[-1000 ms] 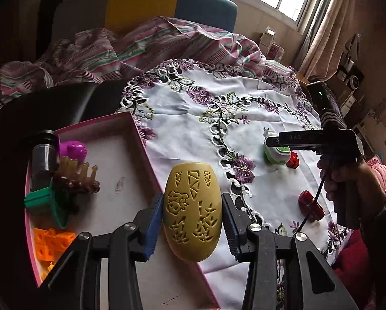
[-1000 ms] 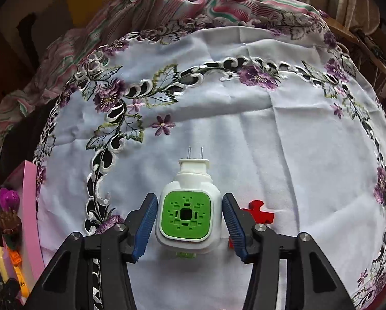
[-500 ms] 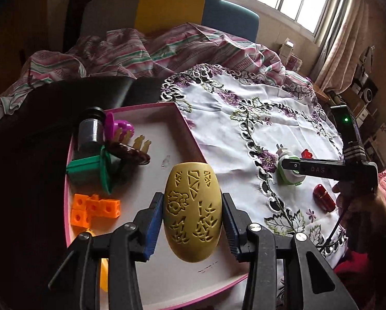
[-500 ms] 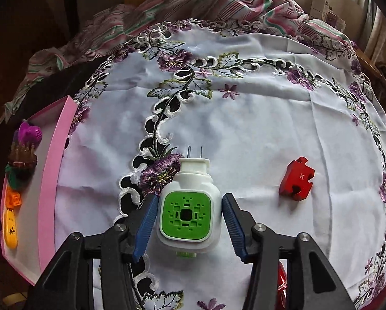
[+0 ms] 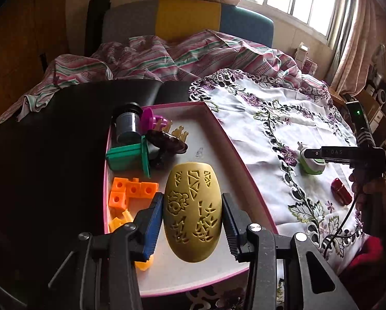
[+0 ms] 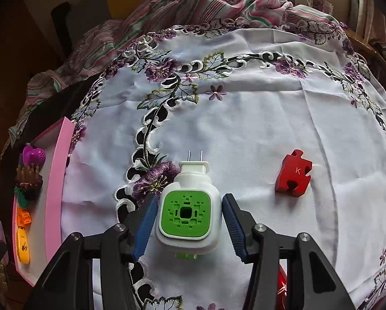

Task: Organize rigid objects
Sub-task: 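Carry the yellow egg over the tray with the left gripper while the right holds the plug device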

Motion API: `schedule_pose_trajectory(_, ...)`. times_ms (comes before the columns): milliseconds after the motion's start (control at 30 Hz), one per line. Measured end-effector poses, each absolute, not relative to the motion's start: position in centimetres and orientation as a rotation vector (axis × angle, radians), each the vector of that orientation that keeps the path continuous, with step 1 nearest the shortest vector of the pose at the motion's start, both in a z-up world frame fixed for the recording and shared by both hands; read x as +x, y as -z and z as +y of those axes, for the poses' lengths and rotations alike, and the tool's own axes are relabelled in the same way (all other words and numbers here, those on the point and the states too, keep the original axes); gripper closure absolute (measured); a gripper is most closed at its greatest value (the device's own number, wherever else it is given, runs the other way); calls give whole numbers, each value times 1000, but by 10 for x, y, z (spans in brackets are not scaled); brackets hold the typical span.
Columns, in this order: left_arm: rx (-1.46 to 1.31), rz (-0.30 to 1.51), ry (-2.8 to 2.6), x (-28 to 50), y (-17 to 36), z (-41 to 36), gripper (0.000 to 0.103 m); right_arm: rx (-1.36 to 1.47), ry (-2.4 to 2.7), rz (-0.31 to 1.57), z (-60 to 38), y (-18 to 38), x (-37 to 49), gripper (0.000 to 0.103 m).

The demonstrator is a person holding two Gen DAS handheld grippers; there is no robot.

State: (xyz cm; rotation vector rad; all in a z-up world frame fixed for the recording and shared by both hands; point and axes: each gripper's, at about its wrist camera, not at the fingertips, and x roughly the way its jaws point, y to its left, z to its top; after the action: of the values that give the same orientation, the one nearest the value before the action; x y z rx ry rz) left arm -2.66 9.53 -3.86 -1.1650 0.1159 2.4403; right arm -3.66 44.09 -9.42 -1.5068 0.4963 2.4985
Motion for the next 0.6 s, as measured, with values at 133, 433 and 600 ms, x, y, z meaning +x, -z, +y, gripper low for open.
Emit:
schedule_pose_trajectory(133, -1173, 108, -2445, -25, 41, 91, 59, -1508, -2495, 497, 441, 96, -37, 50)
schedule_pose_trajectory(433, -1198, 101, -2448, -26, 48, 84, 59, -1520, -2479, 439, 439, 99, -39, 50)
schedule_pose_trajectory(600, -1214, 81, -2445, -26, 52, 80, 59, -1522, -2482, 356, 432, 99, -39, 50)
